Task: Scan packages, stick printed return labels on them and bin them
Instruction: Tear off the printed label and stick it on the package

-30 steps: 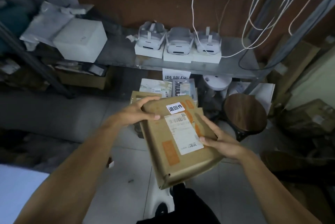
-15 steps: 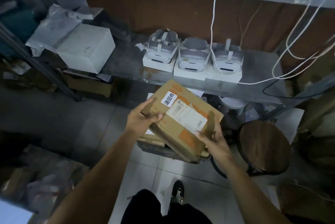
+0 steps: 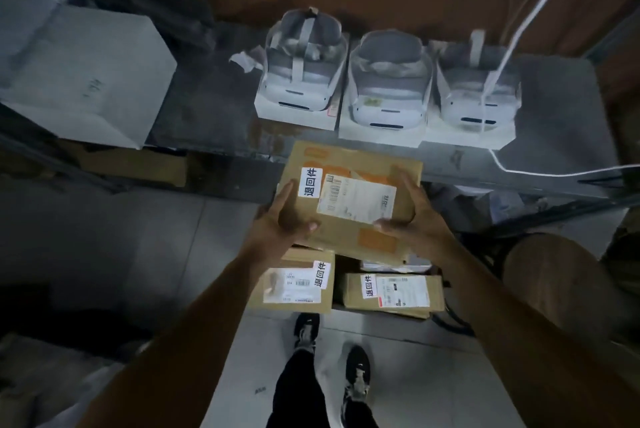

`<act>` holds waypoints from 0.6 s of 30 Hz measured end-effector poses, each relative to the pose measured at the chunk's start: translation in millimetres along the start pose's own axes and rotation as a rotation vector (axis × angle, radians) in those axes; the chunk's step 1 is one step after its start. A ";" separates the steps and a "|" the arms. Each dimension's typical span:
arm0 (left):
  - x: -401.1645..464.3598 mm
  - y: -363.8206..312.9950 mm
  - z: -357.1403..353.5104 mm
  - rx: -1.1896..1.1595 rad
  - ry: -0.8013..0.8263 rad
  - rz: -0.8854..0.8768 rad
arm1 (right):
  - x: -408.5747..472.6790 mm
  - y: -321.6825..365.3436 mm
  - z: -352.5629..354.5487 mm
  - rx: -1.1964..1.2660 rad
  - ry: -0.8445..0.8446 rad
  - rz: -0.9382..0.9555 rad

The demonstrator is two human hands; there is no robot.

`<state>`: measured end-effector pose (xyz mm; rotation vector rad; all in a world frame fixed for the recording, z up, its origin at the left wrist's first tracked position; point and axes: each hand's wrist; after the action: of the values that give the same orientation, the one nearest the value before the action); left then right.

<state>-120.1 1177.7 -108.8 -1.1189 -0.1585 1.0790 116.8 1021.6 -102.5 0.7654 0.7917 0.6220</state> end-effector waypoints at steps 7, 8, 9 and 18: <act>59.5 57.1 -4.7 0.145 0.024 0.109 | 75.8 -17.8 -41.5 -0.159 0.073 0.060; 62.1 61.2 -7.0 0.146 0.021 0.126 | 81.1 -21.4 -45.7 -0.182 0.082 0.067; 65.2 66.9 -9.4 0.150 0.021 0.141 | 85.8 -23.5 -49.8 -0.196 0.095 0.069; 80.4 97.0 -23.7 0.207 0.023 0.188 | 111.9 -62.6 -80.9 -0.266 0.125 0.025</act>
<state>-124.6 1225.4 -227.7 -0.9728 0.0770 1.2193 126.8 1097.0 -233.6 0.4974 0.7952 0.7863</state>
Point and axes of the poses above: each hand's wrist, its own x-axis towards the middle knuckle, its own z-axis out of the back of the hand, y = z × x, and after that the axes turned 5 degrees about -y, right-handed
